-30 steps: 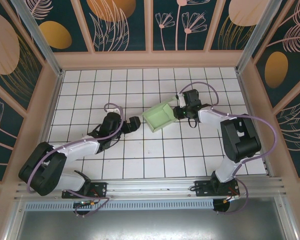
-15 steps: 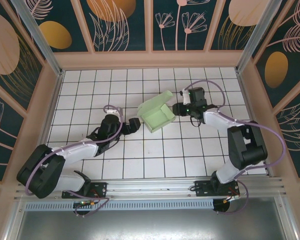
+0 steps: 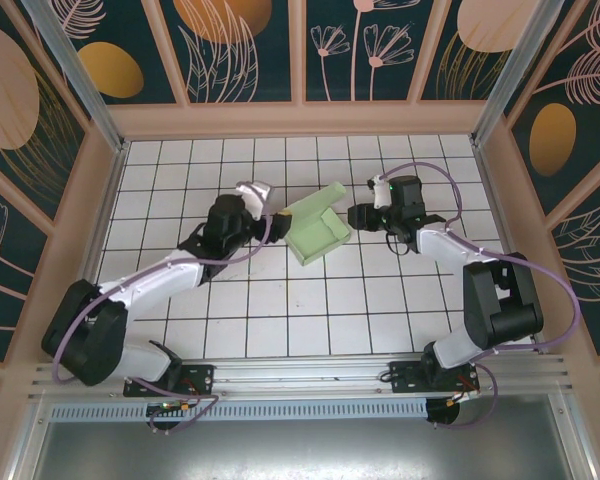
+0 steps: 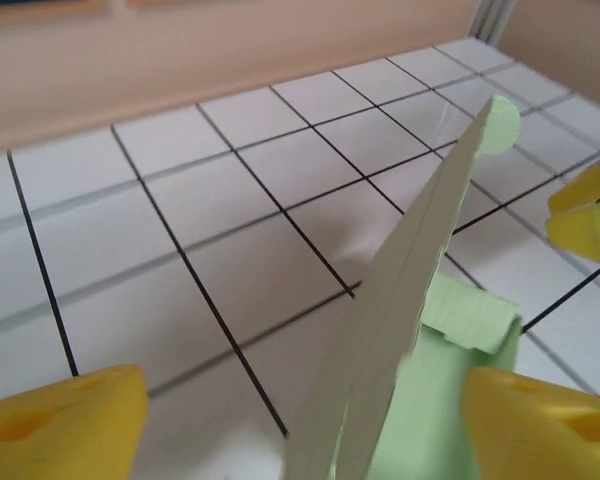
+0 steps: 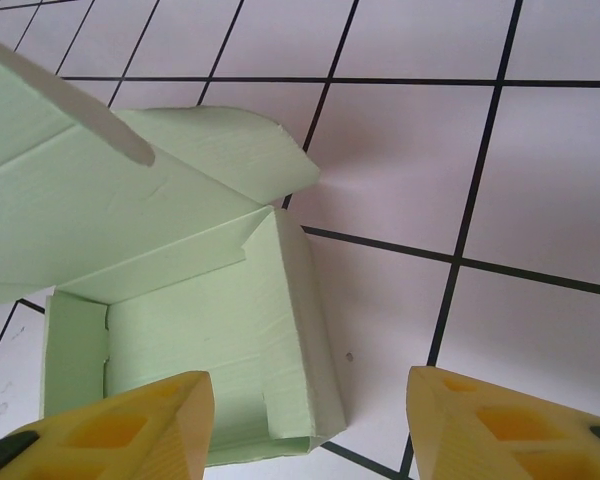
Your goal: Fold the paper box
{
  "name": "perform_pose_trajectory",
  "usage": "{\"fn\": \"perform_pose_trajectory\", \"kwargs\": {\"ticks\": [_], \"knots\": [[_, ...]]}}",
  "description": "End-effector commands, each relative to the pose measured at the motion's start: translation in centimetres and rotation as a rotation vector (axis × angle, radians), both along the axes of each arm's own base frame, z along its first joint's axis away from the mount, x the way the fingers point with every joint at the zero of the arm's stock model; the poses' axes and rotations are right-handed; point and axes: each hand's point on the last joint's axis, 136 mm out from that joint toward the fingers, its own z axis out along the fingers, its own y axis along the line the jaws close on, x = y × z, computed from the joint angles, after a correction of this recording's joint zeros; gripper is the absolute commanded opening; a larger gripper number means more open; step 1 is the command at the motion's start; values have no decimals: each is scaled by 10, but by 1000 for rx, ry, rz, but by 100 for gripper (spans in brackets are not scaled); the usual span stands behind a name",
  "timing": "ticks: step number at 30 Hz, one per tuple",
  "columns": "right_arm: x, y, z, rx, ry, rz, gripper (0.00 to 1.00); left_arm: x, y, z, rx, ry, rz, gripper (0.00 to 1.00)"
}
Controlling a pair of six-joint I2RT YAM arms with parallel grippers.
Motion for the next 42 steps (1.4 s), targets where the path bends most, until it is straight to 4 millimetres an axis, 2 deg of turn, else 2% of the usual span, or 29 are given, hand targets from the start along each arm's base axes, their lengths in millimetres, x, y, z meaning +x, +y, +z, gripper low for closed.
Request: {"fn": "perform_pose_trajectory", "kwargs": {"ticks": [1, 4, 5, 7, 9, 11, 14, 19, 23, 26, 30, 37, 41, 42], "knots": [[-3, 0, 12, 11, -42, 22, 54, 7, -12, -9, 203, -60, -127, 70], [-4, -1, 11, 4, -43, 27, 54, 16, -21, -13, 258, -67, -172, 56], [-4, 0, 11, 3, -44, 31, 55, 23, -25, -5, 263, -82, -179, 52], [-5, 0, 10, -3, -47, 35, 55, 29, -32, -6, 288, -72, -218, 39], [-5, -1, 10, -9, -50, 36, 55, 31, -37, -9, 306, -51, -262, 31], [-5, -2, 9, -18, -52, 37, 55, 31, -40, -12, 317, -34, -308, 27], [-4, -3, 7, -37, -50, 44, 55, 28, -40, -13, 325, -23, -357, 5], [1, -3, 14, -88, -77, 68, 56, 25, -32, -8, 346, -55, -392, 3], [3, 8, 25, -143, -152, 142, 56, 27, -26, 0, 294, -52, -436, 0], [4, 19, 28, -177, -207, 205, 54, 23, -26, -3, 276, -5, -502, 0], [10, 34, 21, -201, -189, 232, 50, 14, -30, -2, 246, 13, -552, 0], [9, 58, 2, -209, -150, 275, 46, 20, -28, 15, 123, 63, -535, 0], [12, 60, -7, -199, -118, 258, 42, 33, -21, 15, 27, 152, -501, 0], [12, 60, -9, -196, -111, 255, 41, 35, -21, 4, 10, 192, -505, 0]]}}
